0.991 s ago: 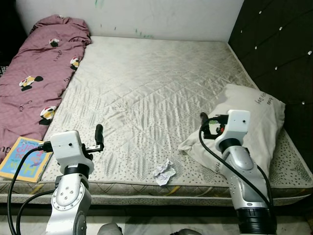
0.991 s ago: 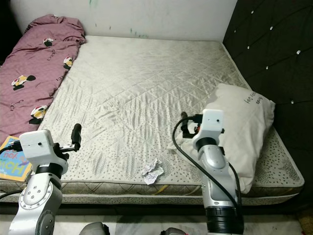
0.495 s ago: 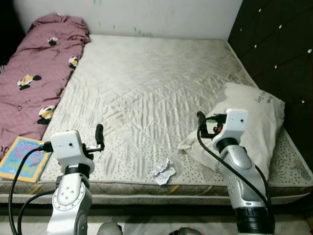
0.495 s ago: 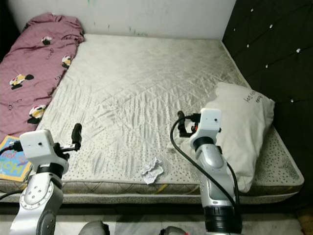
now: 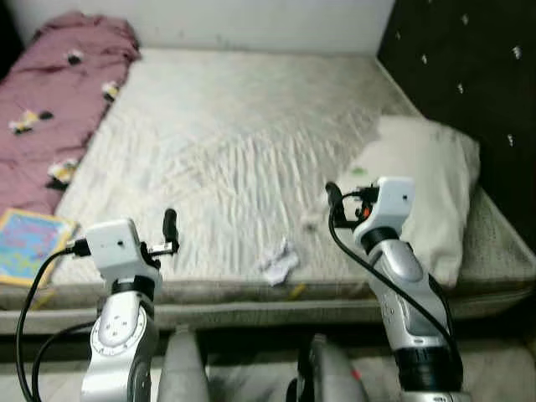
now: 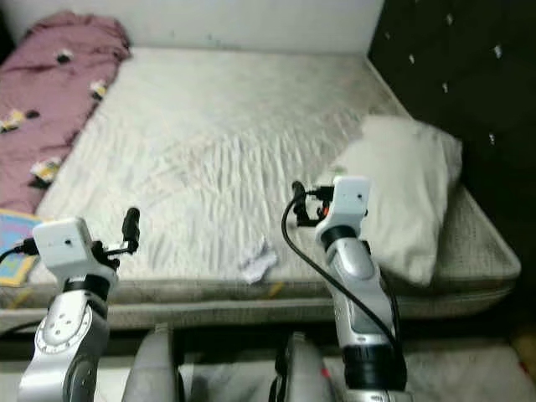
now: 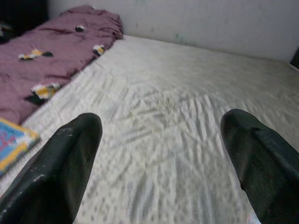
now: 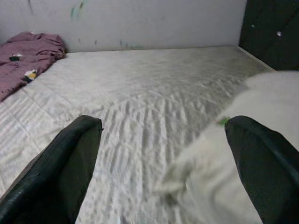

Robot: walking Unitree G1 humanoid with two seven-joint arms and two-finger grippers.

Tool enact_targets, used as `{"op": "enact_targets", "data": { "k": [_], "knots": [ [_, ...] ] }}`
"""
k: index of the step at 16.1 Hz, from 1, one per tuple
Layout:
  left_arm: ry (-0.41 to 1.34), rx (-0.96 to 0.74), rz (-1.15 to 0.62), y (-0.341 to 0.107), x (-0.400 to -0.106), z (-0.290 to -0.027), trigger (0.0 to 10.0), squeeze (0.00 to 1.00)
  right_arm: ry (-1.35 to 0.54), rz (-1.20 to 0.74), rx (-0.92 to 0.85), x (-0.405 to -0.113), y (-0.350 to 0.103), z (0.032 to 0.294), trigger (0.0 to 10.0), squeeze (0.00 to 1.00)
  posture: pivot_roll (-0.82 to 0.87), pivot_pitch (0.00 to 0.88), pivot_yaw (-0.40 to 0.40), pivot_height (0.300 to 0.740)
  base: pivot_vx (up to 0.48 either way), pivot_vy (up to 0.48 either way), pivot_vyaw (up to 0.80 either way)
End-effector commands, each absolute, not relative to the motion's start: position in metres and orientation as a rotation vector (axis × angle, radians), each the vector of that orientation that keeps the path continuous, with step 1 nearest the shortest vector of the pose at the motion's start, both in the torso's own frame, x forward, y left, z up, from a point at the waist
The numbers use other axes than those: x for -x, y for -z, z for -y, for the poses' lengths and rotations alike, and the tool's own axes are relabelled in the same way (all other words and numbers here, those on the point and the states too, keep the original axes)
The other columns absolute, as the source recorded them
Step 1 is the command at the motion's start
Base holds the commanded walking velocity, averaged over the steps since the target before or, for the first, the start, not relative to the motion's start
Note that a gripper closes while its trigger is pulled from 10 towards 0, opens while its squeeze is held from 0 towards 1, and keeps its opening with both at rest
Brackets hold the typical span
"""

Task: Clean up the room

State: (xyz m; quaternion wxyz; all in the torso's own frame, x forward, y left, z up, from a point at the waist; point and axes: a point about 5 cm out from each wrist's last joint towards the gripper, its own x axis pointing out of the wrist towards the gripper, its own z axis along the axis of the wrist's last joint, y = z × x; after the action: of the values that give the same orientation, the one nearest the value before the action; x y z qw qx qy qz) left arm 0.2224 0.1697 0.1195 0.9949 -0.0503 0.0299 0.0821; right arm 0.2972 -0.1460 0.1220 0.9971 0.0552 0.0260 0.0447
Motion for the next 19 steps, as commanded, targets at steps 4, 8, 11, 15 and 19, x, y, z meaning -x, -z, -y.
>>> {"op": "enact_targets", "data": {
  "k": [4, 8, 11, 15, 19],
  "knots": [
    [-0.157, 0.105, -0.065, -0.119, -0.224, -0.168, 10.0, 0.0, -0.1, -0.053, -0.104, -0.298, -0.122, 0.147, 10.0, 0.0, 0.04, 0.045, -0.067, 0.593, 0.0, 0.0, 0.0],
    [-0.145, 0.084, -0.059, -0.12, -0.223, -0.168, 10.0, 0.0, -0.182, -0.045, -0.075, -0.296, -0.124, 0.139, 10.0, 0.0, 0.04, 0.044, -0.069, 0.593, 0.0, 0.0, 0.0],
    [-0.14, 0.081, -0.055, -0.12, -0.221, -0.169, 10.0, 0.0, -0.203, -0.038, -0.065, -0.295, -0.124, 0.136, 10.0, 0.0, 0.04, 0.044, -0.07, 0.593, 0.095, 0.0, 0.69],
    [-0.118, 0.09, -0.053, -0.12, -0.221, -0.166, 10.0, 0.0, -0.207, -0.047, -0.07, -0.296, -0.122, 0.136, 10.0, 0.0, 0.04, 0.038, -0.072, 0.593, 0.311, 0.0, 0.0],
    [-0.115, 0.088, -0.048, -0.121, -0.225, -0.166, 10.0, 0.0, -0.227, -0.042, -0.062, -0.298, -0.123, 0.134, 10.0, 0.0, 0.04, 0.044, -0.076, 0.593, 0.382, 0.0, 0.2]
  ]
}}
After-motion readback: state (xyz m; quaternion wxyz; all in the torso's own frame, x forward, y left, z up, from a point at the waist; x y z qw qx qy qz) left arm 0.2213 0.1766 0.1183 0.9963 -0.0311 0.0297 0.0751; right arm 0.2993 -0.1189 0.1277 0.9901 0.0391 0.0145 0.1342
